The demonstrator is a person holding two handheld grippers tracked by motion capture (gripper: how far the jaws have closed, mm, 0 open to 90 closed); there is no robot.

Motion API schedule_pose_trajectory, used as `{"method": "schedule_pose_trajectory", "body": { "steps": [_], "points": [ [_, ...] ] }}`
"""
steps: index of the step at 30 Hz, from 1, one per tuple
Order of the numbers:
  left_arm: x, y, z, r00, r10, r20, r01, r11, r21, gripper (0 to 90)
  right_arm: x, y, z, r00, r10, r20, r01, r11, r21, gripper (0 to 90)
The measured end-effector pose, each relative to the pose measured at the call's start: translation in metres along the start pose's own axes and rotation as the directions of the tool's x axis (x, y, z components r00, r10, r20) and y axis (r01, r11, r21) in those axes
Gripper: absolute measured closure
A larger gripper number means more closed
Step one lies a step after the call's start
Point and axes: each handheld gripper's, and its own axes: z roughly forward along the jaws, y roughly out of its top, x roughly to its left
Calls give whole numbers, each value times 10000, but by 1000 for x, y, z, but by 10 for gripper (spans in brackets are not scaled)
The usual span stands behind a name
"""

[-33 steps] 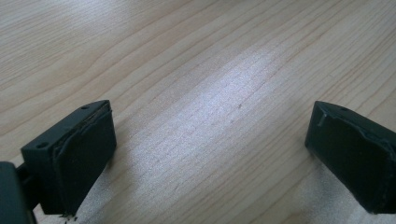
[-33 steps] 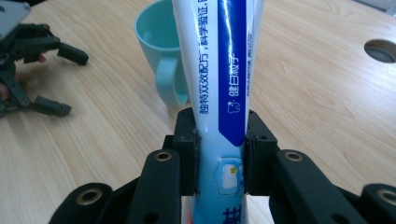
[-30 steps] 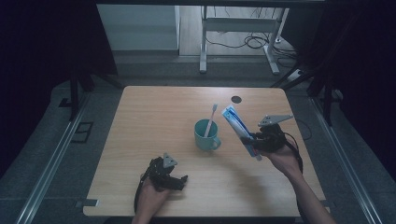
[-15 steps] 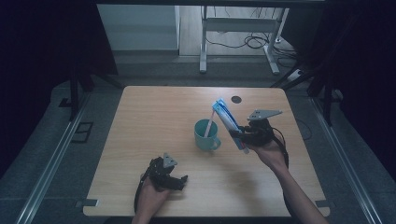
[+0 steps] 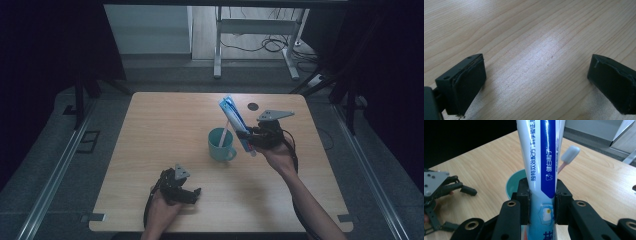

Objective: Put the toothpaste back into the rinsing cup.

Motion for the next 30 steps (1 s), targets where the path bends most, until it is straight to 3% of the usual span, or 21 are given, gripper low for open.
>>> {"method": "schedule_pose_trajectory", "body": {
  "steps": [30],
  "points": [
    [0, 0, 0, 10000, 37, 40, -37, 10000, -30, 19, 8, 32, 43, 9999, -41, -108, 29, 9940, -1091, 712]
  ]
}}
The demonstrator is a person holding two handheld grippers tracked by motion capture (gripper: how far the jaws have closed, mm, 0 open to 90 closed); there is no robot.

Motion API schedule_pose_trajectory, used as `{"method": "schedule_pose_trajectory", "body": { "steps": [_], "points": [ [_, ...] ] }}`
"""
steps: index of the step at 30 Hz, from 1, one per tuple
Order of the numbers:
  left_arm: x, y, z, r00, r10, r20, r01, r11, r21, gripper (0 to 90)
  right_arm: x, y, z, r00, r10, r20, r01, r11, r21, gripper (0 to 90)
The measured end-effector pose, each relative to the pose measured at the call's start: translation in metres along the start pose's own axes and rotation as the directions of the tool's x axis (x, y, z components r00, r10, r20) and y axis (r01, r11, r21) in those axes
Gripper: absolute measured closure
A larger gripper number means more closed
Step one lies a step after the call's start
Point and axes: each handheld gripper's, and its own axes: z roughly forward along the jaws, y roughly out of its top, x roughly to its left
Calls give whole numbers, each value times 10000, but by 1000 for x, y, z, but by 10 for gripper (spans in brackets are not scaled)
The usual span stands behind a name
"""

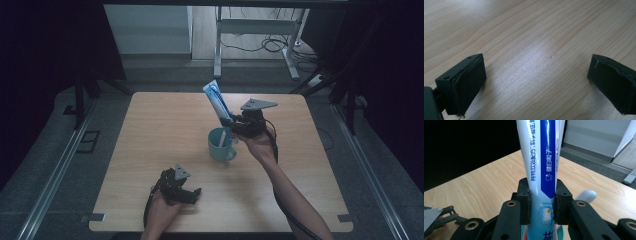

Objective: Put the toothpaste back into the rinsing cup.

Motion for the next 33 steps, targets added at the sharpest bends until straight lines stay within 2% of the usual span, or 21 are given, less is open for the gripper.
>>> {"method": "schedule_pose_trajectory", "body": {
  "steps": [18, 33],
  "points": [
    [0, 0, 0, 10000, 42, 46, -42, 10000, 45, 19, 4, -8, 31, 9999, 124, -22, -124, 9999, -21, 712],
    [0, 0, 0, 10000, 59, 64, -59, 10000, 27, 19, 5, -35, 53, 9996, 288, -32, -286, 9984, 492, 707]
  ]
}}
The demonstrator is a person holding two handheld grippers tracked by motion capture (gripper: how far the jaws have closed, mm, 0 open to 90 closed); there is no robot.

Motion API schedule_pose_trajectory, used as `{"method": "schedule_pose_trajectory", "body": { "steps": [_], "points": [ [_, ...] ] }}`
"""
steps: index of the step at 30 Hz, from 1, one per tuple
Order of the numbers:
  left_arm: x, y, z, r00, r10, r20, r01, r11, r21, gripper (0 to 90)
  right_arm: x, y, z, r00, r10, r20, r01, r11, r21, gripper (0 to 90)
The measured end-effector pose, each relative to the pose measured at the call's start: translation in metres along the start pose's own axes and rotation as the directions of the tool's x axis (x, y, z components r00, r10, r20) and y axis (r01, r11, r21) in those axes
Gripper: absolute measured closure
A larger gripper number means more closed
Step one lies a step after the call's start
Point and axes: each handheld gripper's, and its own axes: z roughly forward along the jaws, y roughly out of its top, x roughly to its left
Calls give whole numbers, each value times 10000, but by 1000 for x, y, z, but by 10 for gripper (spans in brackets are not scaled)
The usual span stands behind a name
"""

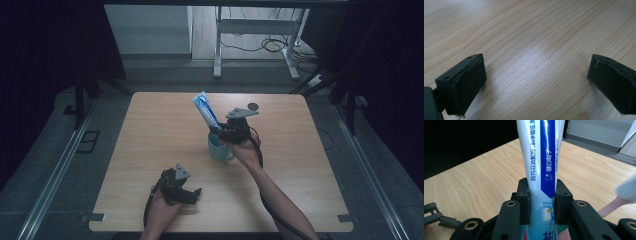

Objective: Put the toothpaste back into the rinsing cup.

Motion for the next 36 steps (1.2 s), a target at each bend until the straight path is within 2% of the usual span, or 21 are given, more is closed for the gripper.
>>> {"method": "schedule_pose_trajectory", "body": {
  "steps": [14, 36],
  "points": [
    [0, 0, 0, 10000, 3, 12, -3, 10000, -9, 19, -3, -13, 6, 9999, 156, -45, -156, 9998, 153, 701],
    [0, 0, 0, 10000, 7, 16, -7, 10000, -5, 19, 0, -17, 0, 9997, -221, -116, 224, 9993, 284, 678]
  ]
}}
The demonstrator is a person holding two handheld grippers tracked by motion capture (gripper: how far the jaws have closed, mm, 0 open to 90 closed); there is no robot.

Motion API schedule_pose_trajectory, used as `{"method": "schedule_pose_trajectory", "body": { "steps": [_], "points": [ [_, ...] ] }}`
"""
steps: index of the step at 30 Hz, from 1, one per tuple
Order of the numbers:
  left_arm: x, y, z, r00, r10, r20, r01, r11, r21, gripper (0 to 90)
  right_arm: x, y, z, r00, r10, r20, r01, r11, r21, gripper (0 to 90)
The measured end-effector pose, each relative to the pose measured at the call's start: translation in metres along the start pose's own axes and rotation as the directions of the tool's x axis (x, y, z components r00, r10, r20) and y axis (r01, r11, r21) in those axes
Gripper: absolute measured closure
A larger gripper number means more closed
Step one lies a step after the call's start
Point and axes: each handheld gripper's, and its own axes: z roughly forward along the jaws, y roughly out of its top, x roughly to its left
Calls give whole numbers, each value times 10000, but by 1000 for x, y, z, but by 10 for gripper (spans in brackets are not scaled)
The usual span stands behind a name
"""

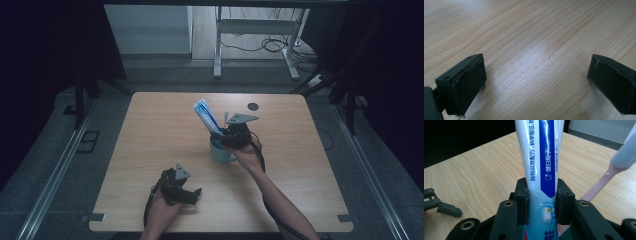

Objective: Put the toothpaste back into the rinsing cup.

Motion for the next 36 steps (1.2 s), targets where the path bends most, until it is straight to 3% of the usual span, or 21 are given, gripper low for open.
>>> {"method": "schedule_pose_trajectory", "body": {
  "steps": [24, 27, 29, 32, 36],
  "points": [
    [0, 0, 0, 10000, 2, 13, -2, 10000, 17, 19, -3, -9, -4, 9998, 94, -194, -89, 9997, 243, 654],
    [0, 0, 0, 10000, -3, -1, 3, 10000, 0, 19, -4, -11, -3, 9998, 74, -194, -65, 9989, 465, 653],
    [0, 0, 0, 10000, 2, 3, -2, 10000, 3, 19, -4, -17, -1, 9997, -193, 135, 180, 9960, 880, 650],
    [0, 0, 0, 10000, 17, 6, -17, 10000, 0, 19, -7, -19, -2, 9997, 242, -62, -236, 9970, 733, 654],
    [0, 0, 0, 10000, 16, 6, -16, 10000, 1, 19, -7, -18, -2, 9999, 163, -24, -161, 9965, 818, 647]
  ]
}}
